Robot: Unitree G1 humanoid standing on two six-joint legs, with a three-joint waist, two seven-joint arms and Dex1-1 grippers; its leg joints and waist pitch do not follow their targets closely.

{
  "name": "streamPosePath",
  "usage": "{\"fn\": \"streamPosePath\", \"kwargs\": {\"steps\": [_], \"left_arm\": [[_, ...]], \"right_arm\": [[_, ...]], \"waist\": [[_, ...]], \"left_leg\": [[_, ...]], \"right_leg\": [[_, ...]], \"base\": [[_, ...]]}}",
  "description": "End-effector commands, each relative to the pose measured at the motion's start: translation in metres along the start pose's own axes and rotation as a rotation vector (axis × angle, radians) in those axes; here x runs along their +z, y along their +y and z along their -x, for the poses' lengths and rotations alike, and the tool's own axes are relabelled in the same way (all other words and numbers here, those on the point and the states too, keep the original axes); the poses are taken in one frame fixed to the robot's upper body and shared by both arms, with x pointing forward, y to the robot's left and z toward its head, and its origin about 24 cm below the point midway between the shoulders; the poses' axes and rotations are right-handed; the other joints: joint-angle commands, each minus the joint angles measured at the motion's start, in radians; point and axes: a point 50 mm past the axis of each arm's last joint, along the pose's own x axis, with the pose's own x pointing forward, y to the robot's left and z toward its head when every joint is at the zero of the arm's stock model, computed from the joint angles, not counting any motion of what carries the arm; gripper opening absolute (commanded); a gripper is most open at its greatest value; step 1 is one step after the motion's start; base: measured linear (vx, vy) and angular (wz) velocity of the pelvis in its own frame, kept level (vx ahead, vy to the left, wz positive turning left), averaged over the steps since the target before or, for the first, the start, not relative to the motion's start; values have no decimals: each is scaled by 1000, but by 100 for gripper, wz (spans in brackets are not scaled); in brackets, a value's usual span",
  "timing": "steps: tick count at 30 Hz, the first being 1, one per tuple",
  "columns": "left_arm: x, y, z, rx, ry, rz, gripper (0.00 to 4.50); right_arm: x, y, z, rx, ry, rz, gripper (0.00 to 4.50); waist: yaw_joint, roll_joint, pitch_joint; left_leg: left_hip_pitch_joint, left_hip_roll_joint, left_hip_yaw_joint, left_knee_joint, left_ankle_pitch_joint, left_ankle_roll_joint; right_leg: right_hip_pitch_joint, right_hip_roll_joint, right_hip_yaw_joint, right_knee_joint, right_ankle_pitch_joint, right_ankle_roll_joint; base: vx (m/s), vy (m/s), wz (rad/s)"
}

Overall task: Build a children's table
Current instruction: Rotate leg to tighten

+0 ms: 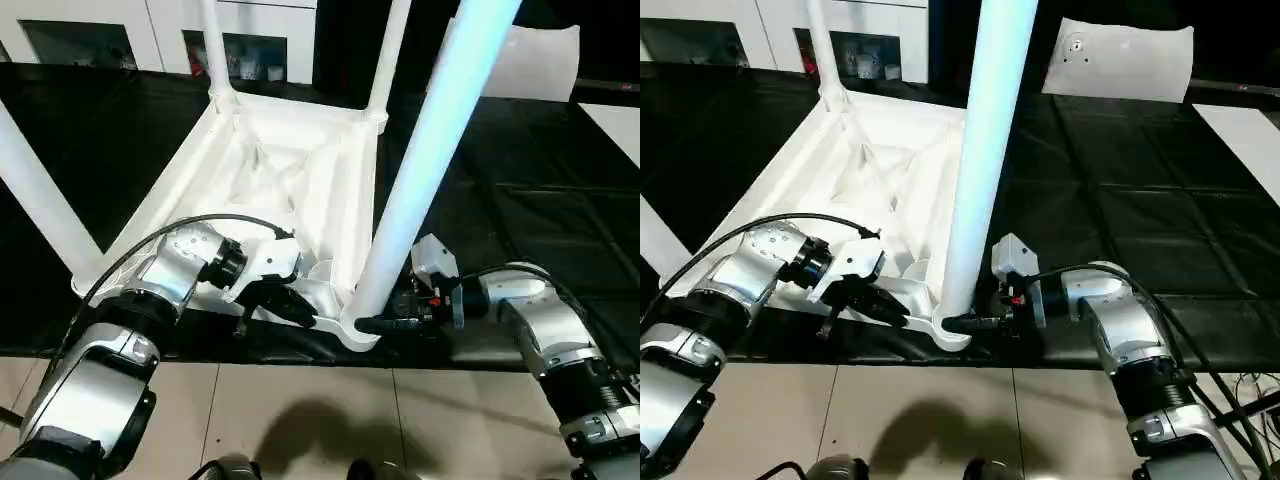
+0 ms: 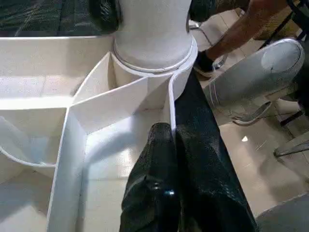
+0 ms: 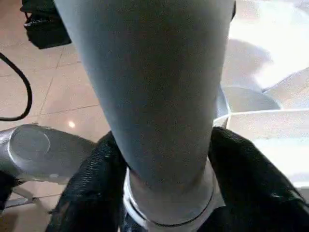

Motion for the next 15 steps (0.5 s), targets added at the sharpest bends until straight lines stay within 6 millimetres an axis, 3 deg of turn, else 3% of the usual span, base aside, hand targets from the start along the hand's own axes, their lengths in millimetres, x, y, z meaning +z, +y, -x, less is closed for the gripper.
{"fn": "streamPosePath", "kwargs": {"steps": [1,6,12,13,15], "left_arm": [[4,-2,-5,-82,45,-42,0],[3,-1,-5,-85,48,-40,0],[4,1,-6,-57,9,-9,0],[5,2,-8,-31,-1,3,0],[6,8,-11,38,-18,30,0]], "right_arm": [[5,-1,2,15,-7,21,233],[4,0,0,33,-14,13,202],[4,6,-5,21,-72,-42,198],[4,7,-7,7,-89,-55,198],[5,8,-13,-31,-118,-85,198]], "waist": [[-3,0,-80],[-2,0,-81],[-1,1,-82],[0,5,-81],[0,4,-81]], "left_leg": [[11,47,-4,-65,-155,75],[11,46,-4,-64,-153,73],[11,47,-4,-64,-138,78],[12,47,-4,-64,-141,76],[13,48,-4,-65,-150,70]], "right_leg": [[67,-68,63,-50,-231,-215],[67,-68,63,-50,-233,-212],[69,-66,63,-48,-210,-218],[67,-67,63,-49,-211,-218],[67,-66,63,-49,-213,-218]], "base": [[0,0,0],[0,0,0],[0,0,0],[0,0,0],[0,0,0]]}}
